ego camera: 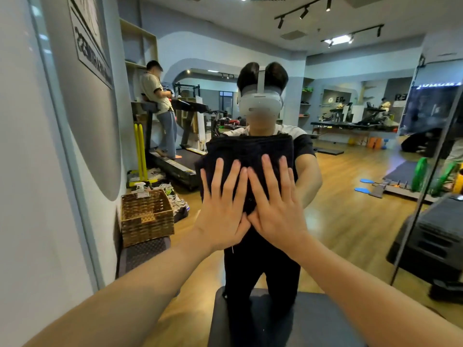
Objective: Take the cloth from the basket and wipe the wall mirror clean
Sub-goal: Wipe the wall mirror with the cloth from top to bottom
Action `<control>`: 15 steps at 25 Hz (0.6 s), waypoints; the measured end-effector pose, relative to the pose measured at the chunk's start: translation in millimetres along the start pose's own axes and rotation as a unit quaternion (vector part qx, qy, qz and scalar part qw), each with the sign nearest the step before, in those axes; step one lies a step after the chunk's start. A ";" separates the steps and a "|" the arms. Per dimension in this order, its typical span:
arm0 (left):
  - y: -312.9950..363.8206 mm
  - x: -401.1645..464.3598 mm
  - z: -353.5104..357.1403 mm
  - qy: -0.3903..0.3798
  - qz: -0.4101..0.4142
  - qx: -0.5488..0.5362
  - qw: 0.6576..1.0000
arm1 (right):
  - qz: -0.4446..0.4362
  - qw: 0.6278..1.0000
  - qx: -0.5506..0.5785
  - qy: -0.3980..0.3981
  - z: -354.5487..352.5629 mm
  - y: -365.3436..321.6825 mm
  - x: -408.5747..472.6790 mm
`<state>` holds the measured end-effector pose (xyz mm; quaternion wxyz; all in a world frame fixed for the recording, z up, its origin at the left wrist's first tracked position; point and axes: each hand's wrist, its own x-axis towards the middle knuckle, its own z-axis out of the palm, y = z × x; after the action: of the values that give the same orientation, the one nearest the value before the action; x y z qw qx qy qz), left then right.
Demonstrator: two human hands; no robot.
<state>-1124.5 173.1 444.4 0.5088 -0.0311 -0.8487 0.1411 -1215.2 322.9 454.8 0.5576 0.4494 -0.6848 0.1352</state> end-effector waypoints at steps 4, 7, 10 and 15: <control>17.4 93.8 -14.2 0.054 0.031 -0.008 0.998 | 0.020 0.999 -0.022 0.021 -34.6 68.4 47.8; -12.3 184.5 -52.3 0.091 0.046 0.002 0.995 | 0.034 0.997 -0.030 0.066 -61.4 101.8 135.5; -40.3 243.5 -85.8 0.107 0.056 0.001 0.993 | 0.045 0.994 -0.032 0.098 -82.8 115.5 198.5; -41.5 235.1 -81.4 0.124 0.045 0.005 0.991 | 0.059 0.993 -0.023 0.100 -82.9 106.3 191.6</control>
<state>-1162.7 196.4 692.6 0.6034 -0.0845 -0.7760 0.1630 -1238.4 350.3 686.3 0.6246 0.3795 -0.6535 0.1968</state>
